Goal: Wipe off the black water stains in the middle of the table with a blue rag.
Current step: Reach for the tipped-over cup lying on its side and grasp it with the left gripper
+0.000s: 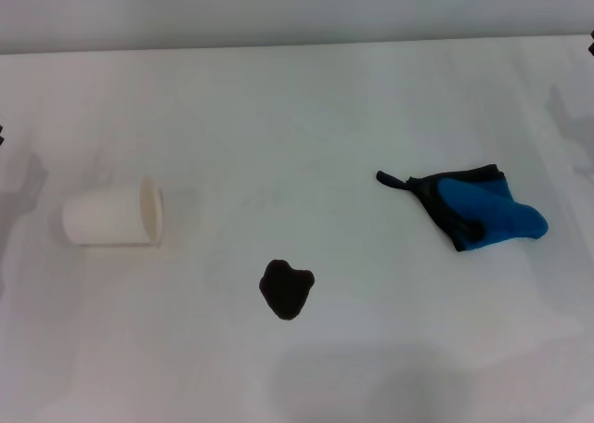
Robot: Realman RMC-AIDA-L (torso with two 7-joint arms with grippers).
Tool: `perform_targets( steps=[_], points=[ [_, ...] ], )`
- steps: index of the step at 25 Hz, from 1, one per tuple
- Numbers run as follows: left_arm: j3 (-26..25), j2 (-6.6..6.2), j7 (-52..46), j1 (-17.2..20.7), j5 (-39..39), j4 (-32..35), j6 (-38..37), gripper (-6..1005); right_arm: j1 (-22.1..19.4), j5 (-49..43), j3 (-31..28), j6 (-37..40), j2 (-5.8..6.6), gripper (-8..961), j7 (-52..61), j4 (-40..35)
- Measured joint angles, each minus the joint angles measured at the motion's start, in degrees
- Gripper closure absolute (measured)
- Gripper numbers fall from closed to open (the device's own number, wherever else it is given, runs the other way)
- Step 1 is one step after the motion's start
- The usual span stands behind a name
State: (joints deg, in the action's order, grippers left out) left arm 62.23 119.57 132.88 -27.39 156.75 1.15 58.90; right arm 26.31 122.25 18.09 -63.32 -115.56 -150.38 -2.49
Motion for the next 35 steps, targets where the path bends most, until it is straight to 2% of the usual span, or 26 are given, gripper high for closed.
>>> perform_targets(
  steps=[8,11,14,20,23,25,27,32,35],
  points=[
    [0.0,-0.26,-0.1,0.0,-0.9,0.5,0.8,123,1.0,0.3,-0.2,0.4,-0.07,108,0.0,0.1],
    [0.0,-0.51,-0.4,0.0,-4.7,3.4,1.3,124,1.5,0.3,-0.2,0.7,-0.12,108,0.0,0.1],
    [0.0,-1.32,-3.9,-0.2,-11.7,7.4,0.1,124,2.1,0.5,-0.3,1.3,-0.22,108,0.0,0.1],
    [-0.2,-3.12,-12.4,0.4,-17.1,12.5,-0.4,124,3.3,0.5,-0.3,2.0,-0.15,109,0.0,0.1],
    [-0.2,-4.43,-17.6,0.5,-18.2,13.7,-0.4,124,3.4,0.5,-0.3,2.3,-0.18,109,0.0,0.1],
    [-0.1,-5.48,-19.8,0.3,-21.8,15.5,-0.4,124,3.5,0.4,-0.1,2.5,-0.20,109,0.0,0.1],
    [0.0,-6.82,-23.6,0.1,-28.3,17.8,-0.4,124,3.5,0.3,0.1,2.5,-0.20,109,0.2,0.2],
    [-0.1,-11.86,-42.0,-1.7,-51.2,25.7,2.3,124,2.9,0.2,0.0,2.5,-0.09,109,2.6,0.2],
    [-0.4,-13.83,-48.8,-1.8,-60.9,32.0,5.8,124,2.8,0.2,0.1,2.5,0.02,109,2.9,0.2]
  ],
)
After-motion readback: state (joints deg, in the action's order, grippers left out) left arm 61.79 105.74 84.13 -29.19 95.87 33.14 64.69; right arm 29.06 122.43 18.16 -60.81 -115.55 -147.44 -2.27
